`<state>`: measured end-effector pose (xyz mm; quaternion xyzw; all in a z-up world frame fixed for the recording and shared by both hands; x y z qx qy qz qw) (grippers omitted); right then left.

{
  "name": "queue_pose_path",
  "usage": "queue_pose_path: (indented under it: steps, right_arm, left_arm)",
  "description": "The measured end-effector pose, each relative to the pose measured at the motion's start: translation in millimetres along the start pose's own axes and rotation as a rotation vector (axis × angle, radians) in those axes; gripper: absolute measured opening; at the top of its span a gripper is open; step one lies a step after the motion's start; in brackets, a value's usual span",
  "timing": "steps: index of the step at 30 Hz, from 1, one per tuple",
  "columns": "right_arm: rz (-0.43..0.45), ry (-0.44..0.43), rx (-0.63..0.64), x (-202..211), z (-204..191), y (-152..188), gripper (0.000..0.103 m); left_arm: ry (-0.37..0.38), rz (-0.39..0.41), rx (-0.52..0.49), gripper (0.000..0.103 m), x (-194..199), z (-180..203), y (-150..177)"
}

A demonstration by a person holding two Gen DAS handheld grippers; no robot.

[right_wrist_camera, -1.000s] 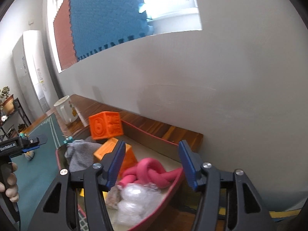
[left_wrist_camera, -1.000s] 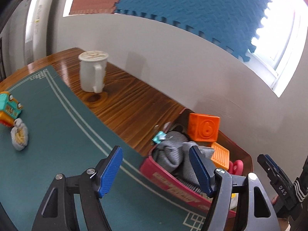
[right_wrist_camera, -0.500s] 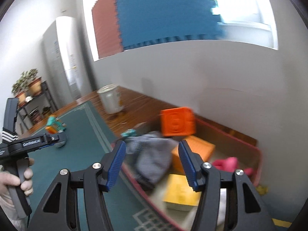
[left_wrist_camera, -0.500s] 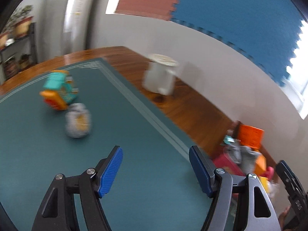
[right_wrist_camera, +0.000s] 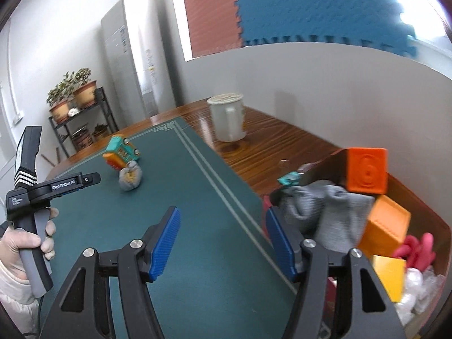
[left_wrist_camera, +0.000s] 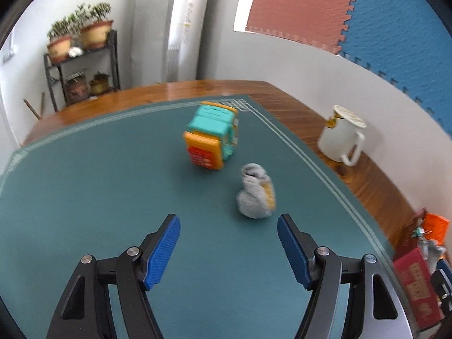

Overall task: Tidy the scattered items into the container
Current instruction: 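Move both open tools back over the table toward the toy truck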

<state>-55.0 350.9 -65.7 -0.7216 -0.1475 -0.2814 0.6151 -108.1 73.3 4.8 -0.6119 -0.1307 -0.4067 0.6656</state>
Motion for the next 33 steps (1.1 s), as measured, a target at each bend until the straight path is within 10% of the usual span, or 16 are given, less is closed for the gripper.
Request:
queue_pose_path:
  steps: [33]
  right_arm:
    - [-0.120,-0.045,-0.021,-87.3,-51.0,-4.6,0.072]
  left_arm:
    - [-0.085,-0.013,-0.028,0.073,-28.1,-25.4,8.8]
Point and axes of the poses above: each gripper's, at about its wrist camera, not at the fingertips, and x roughly against the way its jaws point, z to its right, y to its underside, the point moved 3 cm from there along -x, roughly the way its jaws point, and after that the axes turned 6 degrees about y, right-handed, at the moved point
